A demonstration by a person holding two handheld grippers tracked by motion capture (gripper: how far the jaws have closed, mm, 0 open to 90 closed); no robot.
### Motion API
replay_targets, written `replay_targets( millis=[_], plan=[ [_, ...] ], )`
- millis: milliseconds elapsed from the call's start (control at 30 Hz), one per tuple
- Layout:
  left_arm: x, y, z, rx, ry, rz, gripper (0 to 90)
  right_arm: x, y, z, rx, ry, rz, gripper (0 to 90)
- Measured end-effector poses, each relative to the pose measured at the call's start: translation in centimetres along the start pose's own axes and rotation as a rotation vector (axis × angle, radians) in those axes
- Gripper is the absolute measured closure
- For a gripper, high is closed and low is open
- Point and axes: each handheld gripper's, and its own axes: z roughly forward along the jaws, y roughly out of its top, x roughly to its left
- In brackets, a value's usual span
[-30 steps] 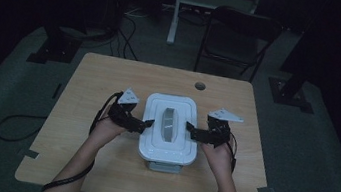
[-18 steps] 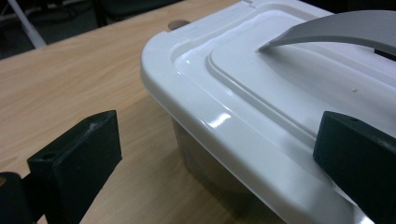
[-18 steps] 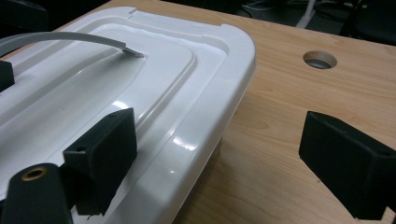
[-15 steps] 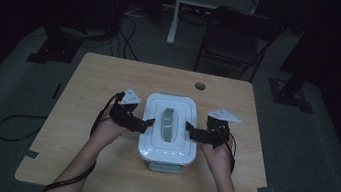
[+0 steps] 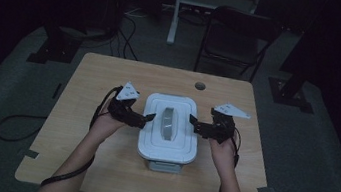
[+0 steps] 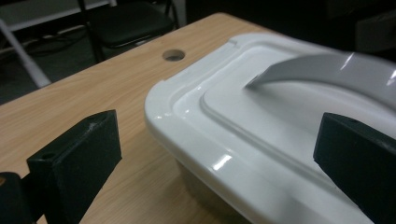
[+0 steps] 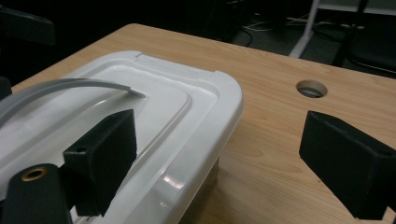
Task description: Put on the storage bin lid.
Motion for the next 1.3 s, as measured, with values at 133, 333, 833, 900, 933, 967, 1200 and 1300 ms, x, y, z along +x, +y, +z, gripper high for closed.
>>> replay_targets(
  millis=[133, 333, 833, 900, 933, 967, 1200, 1300],
  plan=[
    [0.5, -0.1, -0.4, 0.019, -0.001, -0.001, 1.6, -0.4, 0.1, -0.2, -0.004, 0.002, -0.003, 11.0],
    [1.2, -0.6, -0.8, 0.021, -0.003, -0.034, 1.6, -1.2, 0.1, -0.3, -0.011, -0.013, 0.012, 11.1],
    [2.3, -1.5, -1.5, 0.015, 0.024, -0.046, 1.6, -2.9, -1.0, -0.4, 0.001, -0.037, 0.039, 11.1],
    [2.6, -1.8, -1.8, 0.014, 0.03, -0.055, 1.7, -3.2, -1.2, -0.5, 0.012, -0.05, 0.033, 11.1],
    [2.7, -1.9, -1.9, 0.017, 0.033, -0.053, 1.6, -3.3, -1.3, -0.5, 0.012, -0.056, 0.03, 11.0],
    [2.8, -2.0, -2.0, 0.015, 0.035, -0.061, 1.6, -3.4, -1.5, -0.6, 0.013, -0.056, 0.033, 11.1],
    [3.6, -3.2, -2.6, 0.024, 0.055, -0.082, 1.6, -4.6, -2.5, -1.2, 0.023, -0.077, 0.054, 11.1],
    [4.0, -3.7, -2.9, 0.025, 0.065, -0.096, 1.6, -5.0, -3.1, -1.5, 0.028, -0.082, 0.063, 11.0]
  ],
)
